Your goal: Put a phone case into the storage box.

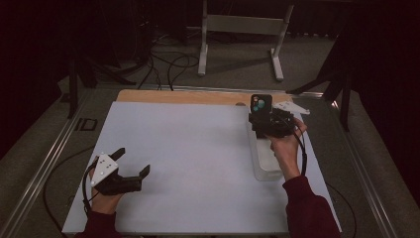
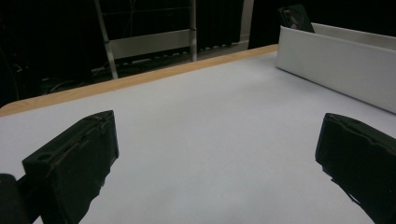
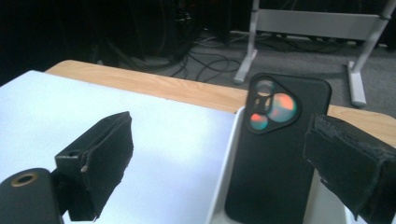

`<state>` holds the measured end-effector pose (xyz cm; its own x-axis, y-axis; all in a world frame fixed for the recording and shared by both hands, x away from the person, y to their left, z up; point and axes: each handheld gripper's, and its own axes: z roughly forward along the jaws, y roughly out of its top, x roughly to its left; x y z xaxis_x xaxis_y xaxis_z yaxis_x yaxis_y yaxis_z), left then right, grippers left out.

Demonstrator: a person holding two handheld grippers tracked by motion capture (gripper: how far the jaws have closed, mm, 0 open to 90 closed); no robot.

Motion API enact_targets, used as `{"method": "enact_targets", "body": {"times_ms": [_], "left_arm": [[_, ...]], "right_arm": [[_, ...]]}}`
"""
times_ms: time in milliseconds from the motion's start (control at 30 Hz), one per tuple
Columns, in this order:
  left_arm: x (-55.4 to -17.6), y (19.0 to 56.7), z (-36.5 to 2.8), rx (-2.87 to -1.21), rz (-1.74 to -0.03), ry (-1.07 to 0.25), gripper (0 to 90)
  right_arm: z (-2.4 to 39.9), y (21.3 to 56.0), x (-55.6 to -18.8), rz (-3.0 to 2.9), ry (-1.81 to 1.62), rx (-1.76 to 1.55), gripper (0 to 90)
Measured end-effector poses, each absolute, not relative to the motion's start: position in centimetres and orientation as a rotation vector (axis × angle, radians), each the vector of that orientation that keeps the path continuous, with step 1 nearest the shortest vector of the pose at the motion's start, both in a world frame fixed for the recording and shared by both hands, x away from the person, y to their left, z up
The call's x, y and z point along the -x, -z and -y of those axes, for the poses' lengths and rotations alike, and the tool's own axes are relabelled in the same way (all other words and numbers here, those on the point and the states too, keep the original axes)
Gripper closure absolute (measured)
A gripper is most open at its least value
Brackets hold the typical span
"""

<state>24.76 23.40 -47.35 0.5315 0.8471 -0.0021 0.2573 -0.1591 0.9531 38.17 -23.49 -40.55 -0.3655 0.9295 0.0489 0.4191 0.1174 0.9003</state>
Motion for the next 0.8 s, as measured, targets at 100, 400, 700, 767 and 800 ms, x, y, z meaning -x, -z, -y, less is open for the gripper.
{"method": "enact_targets", "body": {"times_ms": [100, 400, 700, 767, 800], "left_arm": [[-24.8, 47.4, -23.3, -1.697, -0.939, -0.682, 0.0], [-24.7, 47.3, -23.5, -1.701, -0.939, -0.679, 0.0], [-24.5, 47.1, -23.4, -1.707, -0.926, -0.676, 0.0], [-24.4, 47.0, -23.4, -1.706, -0.922, -0.675, 0.0], [-24.4, 47.0, -23.4, -1.706, -0.919, -0.677, 0.0]], "right_arm": [[23.4, 40.5, -37.2, -1.87, -1.224, -1.278, 8.0], [23.7, 41.1, -33.7, -1.86, -1.315, -1.236, 8.0], [24.3, 43.1, -29.8, -1.858, -1.379, -1.17, 8.0], [24.4, 43.4, -29.3, -1.858, -1.384, -1.159, 8.0], [24.6, 43.8, -28.7, -1.858, -1.395, -1.161, 8.0]]}}
